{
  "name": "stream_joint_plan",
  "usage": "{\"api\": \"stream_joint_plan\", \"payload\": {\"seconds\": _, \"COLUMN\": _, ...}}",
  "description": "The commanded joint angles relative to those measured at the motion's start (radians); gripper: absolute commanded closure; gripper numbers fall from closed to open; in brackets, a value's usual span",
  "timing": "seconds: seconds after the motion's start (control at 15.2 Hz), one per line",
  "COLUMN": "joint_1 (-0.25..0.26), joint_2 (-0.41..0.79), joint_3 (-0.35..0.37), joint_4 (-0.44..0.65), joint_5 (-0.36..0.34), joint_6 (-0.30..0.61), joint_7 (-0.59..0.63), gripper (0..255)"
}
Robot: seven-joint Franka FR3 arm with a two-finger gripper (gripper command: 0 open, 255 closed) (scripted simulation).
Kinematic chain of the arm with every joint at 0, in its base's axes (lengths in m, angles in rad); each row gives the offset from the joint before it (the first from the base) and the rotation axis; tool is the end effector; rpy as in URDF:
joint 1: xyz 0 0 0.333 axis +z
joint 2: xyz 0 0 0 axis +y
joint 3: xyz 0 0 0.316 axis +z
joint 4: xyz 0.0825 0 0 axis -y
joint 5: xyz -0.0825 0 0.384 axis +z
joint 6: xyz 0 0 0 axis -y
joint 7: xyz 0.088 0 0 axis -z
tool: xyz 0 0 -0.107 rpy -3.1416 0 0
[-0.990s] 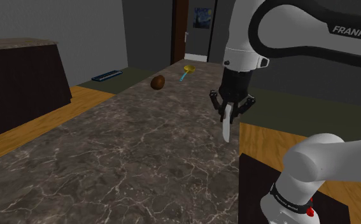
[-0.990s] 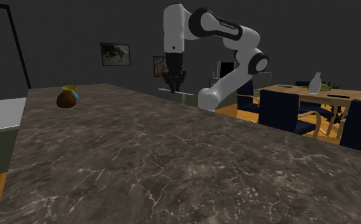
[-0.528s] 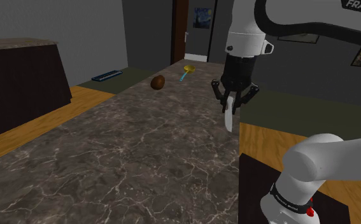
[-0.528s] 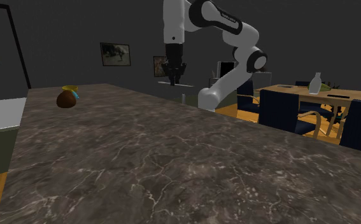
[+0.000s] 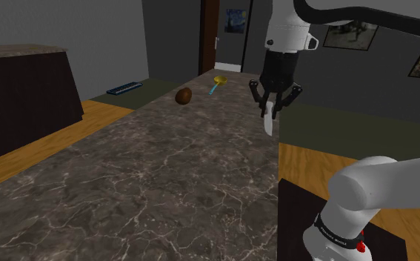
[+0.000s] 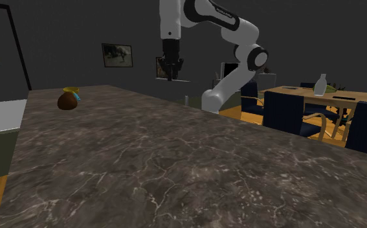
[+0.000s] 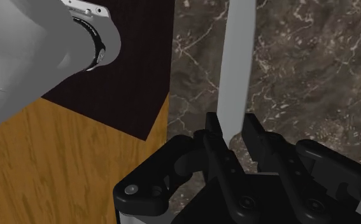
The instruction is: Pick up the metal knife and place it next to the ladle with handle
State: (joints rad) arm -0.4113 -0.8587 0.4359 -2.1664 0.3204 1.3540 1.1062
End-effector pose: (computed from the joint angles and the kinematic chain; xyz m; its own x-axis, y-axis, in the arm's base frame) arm 0.2871 0.1127 0.6416 0.4038 -0.9148 0.0043 -0.9147 -0.4037 0.0177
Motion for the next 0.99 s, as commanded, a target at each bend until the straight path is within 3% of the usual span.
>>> {"api": "stream_joint_plan", "payload": {"seconds": 0.0, "joint_1": -0.018, "joint_2": 0.036, "joint_3": -0.023, "joint_4": 0.007, "joint_5": -0.03, "joint_6": 0.022, "joint_7": -0.038, "gripper": 255}}
{"api": "stream_joint_plan", "payload": {"seconds": 0.92, "joint_1": -0.143, "joint_2": 0.343, "joint_3": -0.177, "joint_4": 0.151, "joint_5": -0.21, "joint_6": 0.151, "joint_7": -0.273, "gripper": 255}}
